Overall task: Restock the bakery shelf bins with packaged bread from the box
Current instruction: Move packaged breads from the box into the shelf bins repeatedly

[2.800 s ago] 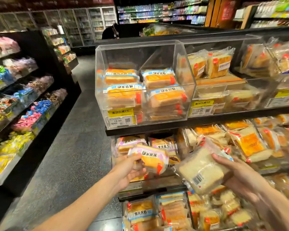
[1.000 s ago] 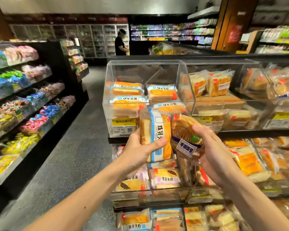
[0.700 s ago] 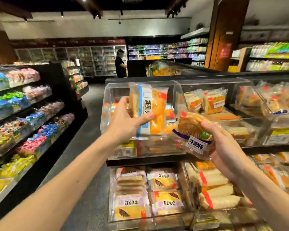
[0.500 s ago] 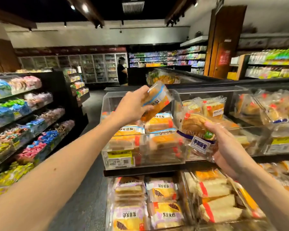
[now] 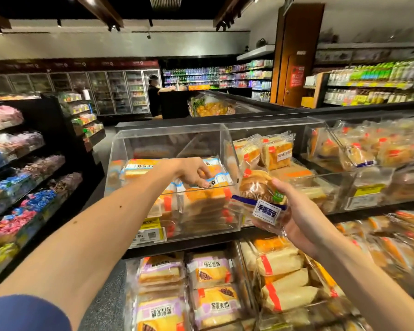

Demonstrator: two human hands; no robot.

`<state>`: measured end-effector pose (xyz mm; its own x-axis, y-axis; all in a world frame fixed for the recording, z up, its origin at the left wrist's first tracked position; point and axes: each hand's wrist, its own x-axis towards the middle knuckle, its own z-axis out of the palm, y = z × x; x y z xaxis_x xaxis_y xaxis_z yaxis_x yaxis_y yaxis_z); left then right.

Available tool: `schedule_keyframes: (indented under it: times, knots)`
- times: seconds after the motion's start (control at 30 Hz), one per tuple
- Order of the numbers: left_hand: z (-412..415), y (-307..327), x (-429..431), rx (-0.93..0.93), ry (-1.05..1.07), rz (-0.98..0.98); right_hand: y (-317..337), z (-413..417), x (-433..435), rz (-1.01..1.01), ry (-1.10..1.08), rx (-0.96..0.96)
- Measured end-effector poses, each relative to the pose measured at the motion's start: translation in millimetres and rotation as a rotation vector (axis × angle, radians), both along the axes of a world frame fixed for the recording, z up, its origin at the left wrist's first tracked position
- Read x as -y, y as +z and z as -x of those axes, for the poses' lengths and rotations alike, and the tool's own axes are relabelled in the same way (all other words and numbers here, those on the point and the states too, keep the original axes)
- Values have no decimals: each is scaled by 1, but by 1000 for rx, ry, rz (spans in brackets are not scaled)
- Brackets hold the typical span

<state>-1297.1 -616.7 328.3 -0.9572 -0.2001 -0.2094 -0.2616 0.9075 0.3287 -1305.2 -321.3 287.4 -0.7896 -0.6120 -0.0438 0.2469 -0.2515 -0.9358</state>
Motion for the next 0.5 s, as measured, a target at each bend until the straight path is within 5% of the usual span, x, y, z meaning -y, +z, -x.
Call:
schedule_keyframes:
  times: [0.1,0.17,0.3,0.5]
  knots:
    - [-4,1,-7,-110,-18,230,-1,-6,1,-23,-13,2]
    - [-16,7,-19,-351,-9,262,0,-12,3,-49,1,-10]
    - [-57,22,-67,-833,-58,-212,6,-29,5,-107,31,-77]
    - [-115,20,-110,-311,-423,-456,10,-57,-11,-372,301,-281]
